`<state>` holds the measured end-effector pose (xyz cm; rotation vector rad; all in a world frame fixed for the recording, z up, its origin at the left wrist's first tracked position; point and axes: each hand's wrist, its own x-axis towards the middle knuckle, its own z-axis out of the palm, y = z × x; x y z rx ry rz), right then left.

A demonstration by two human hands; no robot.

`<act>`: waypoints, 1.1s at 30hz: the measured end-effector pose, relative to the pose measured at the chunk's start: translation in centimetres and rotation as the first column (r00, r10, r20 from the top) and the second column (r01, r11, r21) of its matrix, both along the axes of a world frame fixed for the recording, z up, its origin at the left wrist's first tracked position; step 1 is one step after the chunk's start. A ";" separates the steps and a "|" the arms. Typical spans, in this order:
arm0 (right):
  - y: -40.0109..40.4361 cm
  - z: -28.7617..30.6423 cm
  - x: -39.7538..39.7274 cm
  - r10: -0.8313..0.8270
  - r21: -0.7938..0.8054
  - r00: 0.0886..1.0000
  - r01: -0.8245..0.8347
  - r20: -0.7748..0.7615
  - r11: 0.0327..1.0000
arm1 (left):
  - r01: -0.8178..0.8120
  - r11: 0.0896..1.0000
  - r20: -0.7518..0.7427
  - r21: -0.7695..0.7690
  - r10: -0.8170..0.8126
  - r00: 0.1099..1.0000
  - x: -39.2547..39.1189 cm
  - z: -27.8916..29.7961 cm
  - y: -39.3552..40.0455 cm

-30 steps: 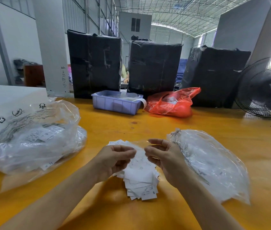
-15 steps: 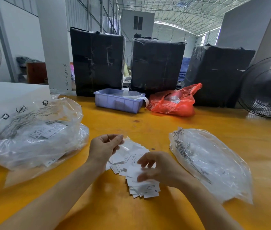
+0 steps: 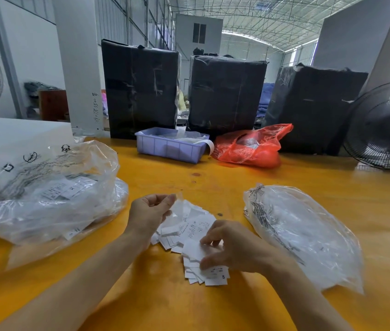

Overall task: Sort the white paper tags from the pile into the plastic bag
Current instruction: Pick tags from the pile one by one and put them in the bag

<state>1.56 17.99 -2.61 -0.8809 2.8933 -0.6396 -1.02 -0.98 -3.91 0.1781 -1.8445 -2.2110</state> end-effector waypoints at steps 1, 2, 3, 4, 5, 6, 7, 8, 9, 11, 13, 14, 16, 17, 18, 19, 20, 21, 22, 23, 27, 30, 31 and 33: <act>0.0 0.0 0.0 -0.019 0.001 1.000 0.019 0.017 1.000 | -0.003 1.000 0.002 0.007 0.003 1.000 0.0 0.0 0.0; -0.1 -0.1 0.0 -0.039 -0.019 0.999 0.040 0.037 0.999 | -0.005 1.000 0.005 0.006 0.005 1.000 -0.1 0.0 0.0; -0.1 -0.2 -0.1 -0.067 -0.056 0.996 0.070 0.055 0.996 | -0.005 1.000 0.006 0.003 0.005 1.000 0.0 0.0 -0.1; -0.2 -0.3 -0.1 -0.096 -0.100 0.993 0.102 0.066 0.990 | -0.004 1.000 0.005 0.002 0.004 1.000 0.0 -0.1 -0.1; -0.3 -0.4 -0.1 -0.132 -0.145 0.989 0.141 0.074 0.979 | -0.002 1.000 0.004 0.000 0.002 1.000 0.0 -0.1 -0.1; -0.4 -0.4 0.0 -0.175 -0.198 0.982 0.185 0.068 0.963 | 0.001 1.000 0.002 -0.007 -0.001 1.000 0.0 -0.1 -0.1; -0.4 -0.6 -0.1 -0.219 -0.245 0.975 0.224 0.046 0.943 | 0.005 1.000 0.000 -0.019 -0.005 1.000 0.1 -0.1 -0.1; -0.3 -0.6 -0.1 -0.253 -0.288 0.967 0.248 0.021 0.925 | 0.010 0.999 -0.003 -0.033 -0.010 1.000 0.1 -0.1 -0.1; -0.2 -0.8 -0.2 -0.281 -0.325 0.960 0.266 0.001 0.907 | 0.013 0.999 -0.007 -0.046 -0.013 1.000 0.1 -0.1 -0.1; 0.2 -0.8 -0.3 -0.305 -0.406 0.952 0.286 0.017 0.868 | 0.015 0.998 -0.011 -0.063 -0.016 1.000 0.1 -0.1 -0.1; 0.5 -0.7 -0.4 -0.308 -0.444 0.950 0.295 0.043 0.846 | 0.019 0.997 -0.008 -0.069 -0.020 1.000 0.0 -0.2 -0.2; 0.5 -0.6 -0.4 -0.302 -0.460 0.952 0.292 0.054 0.839 | 0.028 0.997 -0.006 -0.070 -0.028 1.000 0.0 -0.3 -0.2; 0.5 -0.5 -0.7 -0.257 -0.572 0.958 0.281 0.125 0.771 | 0.052 0.996 0.001 -0.072 -0.052 0.999 0.0 -0.3 -0.3; 0.4 -0.5 -0.8 -0.224 -0.650 0.960 0.280 0.171 0.706 | 0.064 0.995 0.004 -0.078 -0.064 0.998 0.1 -0.4 -0.2; 0.4 -0.5 -0.7 -0.190 -0.725 0.961 0.277 0.201 0.631 | 0.075 0.993 0.008 -0.087 -0.075 0.997 0.1 -0.4 -0.1; 0.4 -0.4 -0.8 -0.156 -0.783 0.964 0.267 0.216 0.562 | 0.086 0.991 0.010 -0.099 -0.085 0.996 0.2 -0.4 -0.1; 0.5 -0.4 -0.8 -0.113 -0.826 0.968 0.249 0.223 0.506 | 0.098 0.989 0.010 -0.111 -0.098 0.995 0.3 -0.4 0.0; 0.6 -0.4 -0.9 -0.070 -0.852 0.971 0.233 0.226 0.469 | 0.113 0.986 0.009 -0.122 -0.113 0.994 0.4 -0.3 0.1; 0.6 -0.3 -0.8 -0.050 -0.864 0.974 0.220 0.221 0.452 | 0.132 0.983 0.007 -0.131 -0.133 0.991 0.5 -0.3 0.2; 0.6 -0.3 -0.7 -0.060 -0.862 0.977 0.209 0.205 0.462 | 0.153 0.978 0.006 -0.140 -0.154 0.988 0.7 -0.2 0.3; 0.5 -0.4 -0.7 -0.166 -0.811 0.965 0.263 0.205 0.523 | 0.207 0.959 0.011 -0.195 -0.209 0.978 1.2 0.1 0.8; 0.5 -0.3 -0.7 -0.184 -0.802 0.955 0.297 0.234 0.519 | 0.240 0.944 0.026 -0.228 -0.240 0.970 1.4 0.3 1.1; 0.5 -0.2 -0.7 -0.171 -0.807 0.955 0.297 0.243 0.510 | 0.249 0.939 0.029 -0.239 -0.249 0.968 1.5 0.3 1.2; 0.5 -0.1 -0.7 -0.144 -0.820 0.957 0.292 0.254 0.492 | 0.261 0.931 0.033 -0.256 -0.262 0.965 1.5 0.3 1.2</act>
